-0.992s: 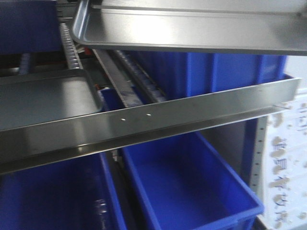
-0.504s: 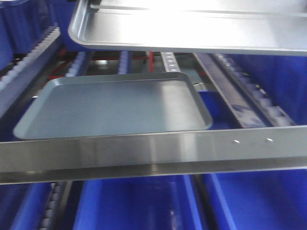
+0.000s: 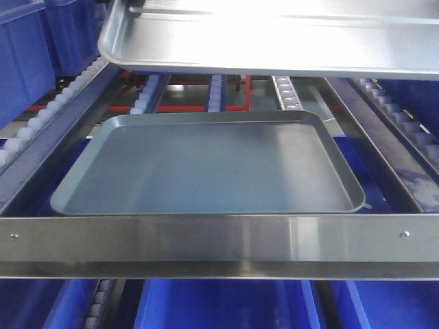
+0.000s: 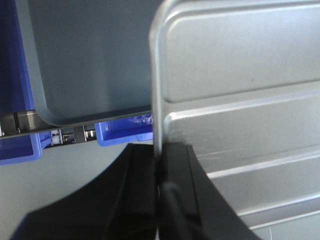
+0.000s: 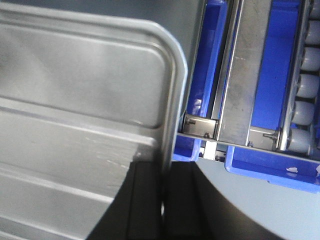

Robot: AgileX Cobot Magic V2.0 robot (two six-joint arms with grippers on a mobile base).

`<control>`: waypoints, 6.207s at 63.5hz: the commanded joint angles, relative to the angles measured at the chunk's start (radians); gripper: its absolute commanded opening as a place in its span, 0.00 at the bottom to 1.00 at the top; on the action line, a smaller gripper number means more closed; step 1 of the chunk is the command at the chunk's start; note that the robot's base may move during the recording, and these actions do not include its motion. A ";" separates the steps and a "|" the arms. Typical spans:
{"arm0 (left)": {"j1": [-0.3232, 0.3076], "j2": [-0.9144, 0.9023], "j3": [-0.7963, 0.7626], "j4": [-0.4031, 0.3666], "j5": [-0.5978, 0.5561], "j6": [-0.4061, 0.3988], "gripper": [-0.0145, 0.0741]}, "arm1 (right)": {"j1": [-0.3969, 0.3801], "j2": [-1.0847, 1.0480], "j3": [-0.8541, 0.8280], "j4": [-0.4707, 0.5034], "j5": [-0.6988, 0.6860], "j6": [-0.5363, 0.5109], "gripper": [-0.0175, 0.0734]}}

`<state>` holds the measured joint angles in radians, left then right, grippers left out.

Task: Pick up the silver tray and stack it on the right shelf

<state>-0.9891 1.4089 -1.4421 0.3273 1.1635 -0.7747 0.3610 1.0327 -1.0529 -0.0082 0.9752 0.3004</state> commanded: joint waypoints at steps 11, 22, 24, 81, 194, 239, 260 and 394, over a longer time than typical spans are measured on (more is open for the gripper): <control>-0.002 -0.036 -0.029 0.059 0.033 0.013 0.06 | -0.009 -0.018 -0.036 -0.064 -0.045 -0.015 0.25; -0.002 -0.036 -0.029 0.059 0.033 0.013 0.06 | -0.009 -0.018 -0.036 -0.064 -0.045 -0.015 0.25; -0.002 -0.036 -0.029 0.059 0.033 0.013 0.06 | -0.009 -0.018 -0.036 -0.064 -0.045 -0.015 0.25; -0.002 -0.036 -0.029 0.071 0.026 0.013 0.06 | -0.009 -0.018 -0.036 -0.064 -0.079 -0.015 0.25; 0.497 0.423 -0.029 -0.090 -0.355 0.340 0.56 | -0.010 0.698 -0.327 -0.085 -0.267 -0.033 0.75; 0.491 0.127 0.035 -0.130 -0.249 0.358 0.37 | -0.009 0.439 -0.269 -0.091 -0.179 -0.033 0.56; 0.491 -0.181 0.466 -0.133 -0.502 0.358 0.06 | -0.009 0.222 0.089 -0.092 -0.348 -0.035 0.25; 0.824 -1.397 1.166 -0.343 -0.877 0.675 0.06 | -0.009 -0.878 0.545 -0.101 -0.517 -0.167 0.25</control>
<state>-0.2133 0.0134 -0.3112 0.0000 0.4681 -0.1144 0.3551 0.1420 -0.4819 -0.0934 0.5418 0.1417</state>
